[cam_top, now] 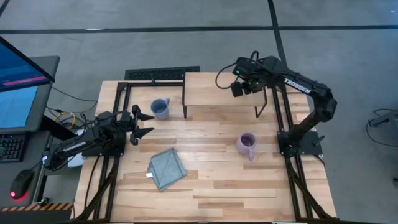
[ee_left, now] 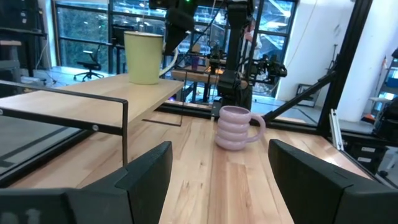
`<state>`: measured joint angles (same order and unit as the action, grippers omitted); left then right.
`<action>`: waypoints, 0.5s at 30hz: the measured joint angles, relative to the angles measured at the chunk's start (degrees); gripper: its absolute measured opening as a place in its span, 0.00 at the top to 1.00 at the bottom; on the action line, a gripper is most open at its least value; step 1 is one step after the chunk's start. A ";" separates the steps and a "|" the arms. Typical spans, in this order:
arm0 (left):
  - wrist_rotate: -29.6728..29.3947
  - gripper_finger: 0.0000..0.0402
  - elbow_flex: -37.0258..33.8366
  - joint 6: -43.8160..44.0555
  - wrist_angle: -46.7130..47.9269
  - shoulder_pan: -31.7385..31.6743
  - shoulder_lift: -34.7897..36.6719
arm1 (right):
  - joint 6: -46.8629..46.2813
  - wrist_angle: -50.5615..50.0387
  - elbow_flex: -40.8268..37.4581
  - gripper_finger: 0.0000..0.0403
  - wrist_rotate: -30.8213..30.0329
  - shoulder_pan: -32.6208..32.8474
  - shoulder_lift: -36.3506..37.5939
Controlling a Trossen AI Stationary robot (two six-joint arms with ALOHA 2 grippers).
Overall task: Stack small to large cups/mugs on shelf
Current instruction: Put the green mug on the shelf
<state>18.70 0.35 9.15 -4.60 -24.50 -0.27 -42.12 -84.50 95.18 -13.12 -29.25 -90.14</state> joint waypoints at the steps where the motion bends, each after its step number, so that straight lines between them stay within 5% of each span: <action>1: 0.00 0.36 -0.01 0.42 0.00 -0.01 0.00 | -0.03 -0.01 0.00 0.84 -0.32 -0.25 -0.01; 15: 0.00 0.36 0.00 1.02 0.00 0.00 0.00 | -3.95 -0.33 0.00 0.84 3.26 -0.77 2.68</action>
<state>18.70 0.35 10.17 -4.60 -24.50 -0.27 -46.06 -84.82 95.18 -9.86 -30.02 -87.46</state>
